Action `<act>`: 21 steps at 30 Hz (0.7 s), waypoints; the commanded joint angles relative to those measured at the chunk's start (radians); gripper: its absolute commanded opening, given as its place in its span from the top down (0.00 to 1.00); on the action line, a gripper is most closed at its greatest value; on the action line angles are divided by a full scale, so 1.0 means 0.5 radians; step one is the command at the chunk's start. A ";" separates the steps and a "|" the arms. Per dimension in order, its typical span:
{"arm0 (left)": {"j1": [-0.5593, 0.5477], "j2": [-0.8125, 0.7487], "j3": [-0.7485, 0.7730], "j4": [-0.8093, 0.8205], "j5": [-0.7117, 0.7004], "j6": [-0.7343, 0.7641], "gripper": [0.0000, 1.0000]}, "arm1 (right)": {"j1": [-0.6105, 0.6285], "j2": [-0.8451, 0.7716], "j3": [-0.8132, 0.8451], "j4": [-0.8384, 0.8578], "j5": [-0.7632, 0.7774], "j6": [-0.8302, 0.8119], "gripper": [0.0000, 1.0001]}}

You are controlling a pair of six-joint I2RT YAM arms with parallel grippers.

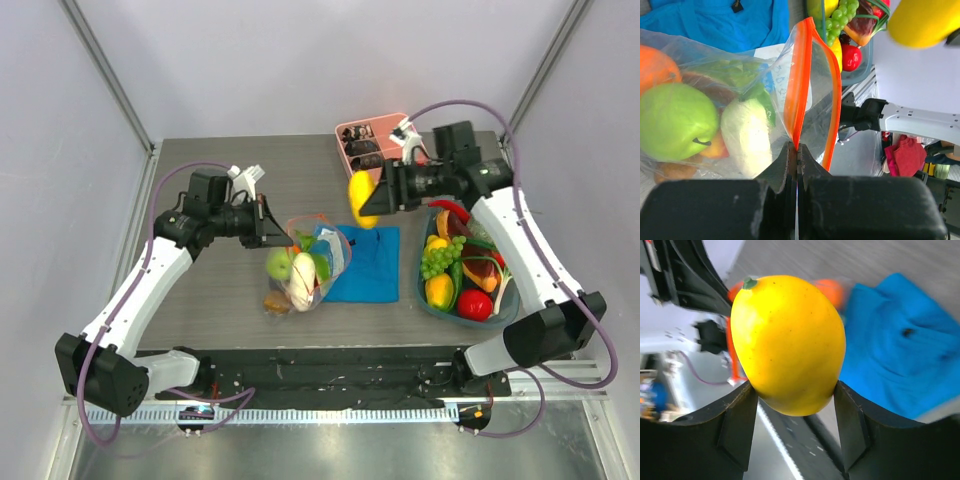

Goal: Place the food in the zip-top bag and seal the zipper
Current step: Pick up the fake fruit from the bin, then place the fake fruit in the zipper food storage bag.

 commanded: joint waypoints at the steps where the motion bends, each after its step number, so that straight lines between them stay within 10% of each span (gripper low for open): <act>1: 0.021 -0.032 0.004 0.137 0.067 -0.079 1.00 | 0.299 -0.042 -0.208 0.679 -0.096 0.866 0.99; 15: 0.046 -0.047 -0.012 0.164 0.061 -0.135 1.00 | 0.701 0.148 -0.482 0.689 0.072 1.002 0.99; 21: 0.061 -0.057 -0.018 0.149 0.064 -0.122 1.00 | 0.782 0.179 -0.500 0.615 0.134 0.949 0.66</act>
